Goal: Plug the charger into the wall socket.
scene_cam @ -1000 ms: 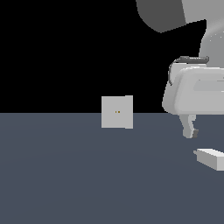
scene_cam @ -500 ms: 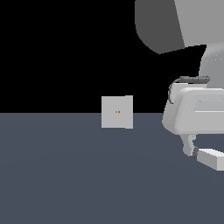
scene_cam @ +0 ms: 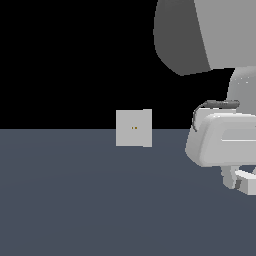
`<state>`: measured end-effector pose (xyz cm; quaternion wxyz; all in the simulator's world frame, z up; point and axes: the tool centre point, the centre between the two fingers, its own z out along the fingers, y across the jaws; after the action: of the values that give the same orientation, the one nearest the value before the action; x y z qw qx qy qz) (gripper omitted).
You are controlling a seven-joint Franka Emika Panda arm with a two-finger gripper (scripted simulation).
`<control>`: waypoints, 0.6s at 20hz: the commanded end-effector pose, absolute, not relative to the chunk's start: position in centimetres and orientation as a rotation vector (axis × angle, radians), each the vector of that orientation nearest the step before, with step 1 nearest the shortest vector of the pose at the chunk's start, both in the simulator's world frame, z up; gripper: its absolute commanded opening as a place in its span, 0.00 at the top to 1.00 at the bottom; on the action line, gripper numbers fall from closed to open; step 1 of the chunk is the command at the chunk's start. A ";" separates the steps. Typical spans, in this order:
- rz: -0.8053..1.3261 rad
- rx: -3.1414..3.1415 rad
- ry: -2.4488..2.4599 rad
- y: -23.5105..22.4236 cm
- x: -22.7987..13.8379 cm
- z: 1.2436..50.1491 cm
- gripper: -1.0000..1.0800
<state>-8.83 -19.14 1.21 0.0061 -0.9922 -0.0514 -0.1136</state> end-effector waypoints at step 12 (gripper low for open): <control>-0.357 -3.106 -0.154 -18.9 -8.8 1.4 1.00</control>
<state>-8.82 -19.04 1.27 0.0056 -0.9923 -0.0496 -0.1137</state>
